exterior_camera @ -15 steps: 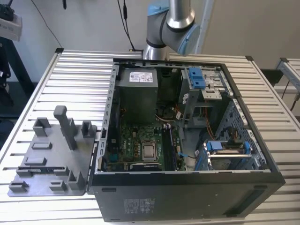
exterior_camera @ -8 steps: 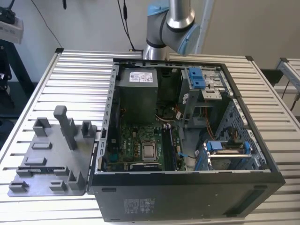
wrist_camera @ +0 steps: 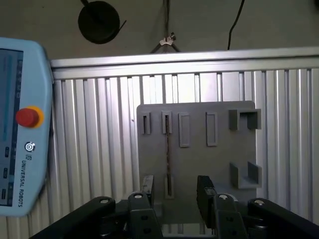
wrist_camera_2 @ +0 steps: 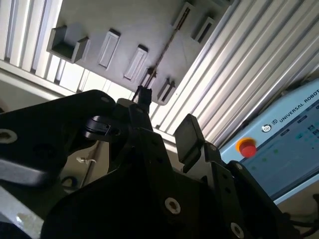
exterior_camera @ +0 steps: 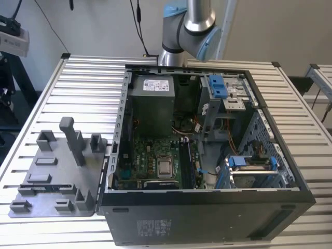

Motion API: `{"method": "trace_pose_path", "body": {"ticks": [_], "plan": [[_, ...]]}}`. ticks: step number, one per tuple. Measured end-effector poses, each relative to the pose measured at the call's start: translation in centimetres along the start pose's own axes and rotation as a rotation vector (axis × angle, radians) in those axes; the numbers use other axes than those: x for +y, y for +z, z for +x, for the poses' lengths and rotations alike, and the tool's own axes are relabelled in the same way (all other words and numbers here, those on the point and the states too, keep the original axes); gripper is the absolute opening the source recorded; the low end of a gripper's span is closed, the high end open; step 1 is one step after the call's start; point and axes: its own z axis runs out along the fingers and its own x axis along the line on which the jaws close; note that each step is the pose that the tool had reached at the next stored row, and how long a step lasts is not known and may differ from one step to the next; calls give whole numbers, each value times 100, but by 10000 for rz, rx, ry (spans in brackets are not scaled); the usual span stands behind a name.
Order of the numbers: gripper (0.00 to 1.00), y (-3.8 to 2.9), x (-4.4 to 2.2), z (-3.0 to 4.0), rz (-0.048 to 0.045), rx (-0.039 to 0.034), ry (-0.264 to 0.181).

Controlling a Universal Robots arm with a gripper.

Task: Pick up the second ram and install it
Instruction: 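Pick up the second ram and move it above second insertion slot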

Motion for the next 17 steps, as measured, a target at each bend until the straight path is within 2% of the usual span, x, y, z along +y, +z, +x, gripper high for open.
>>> {"method": "trace_pose_path", "body": {"ticks": [8,17], "plan": [[48,100,-2,-2,5,84,3],[48,255,-6,-9,18,303,8]]}}
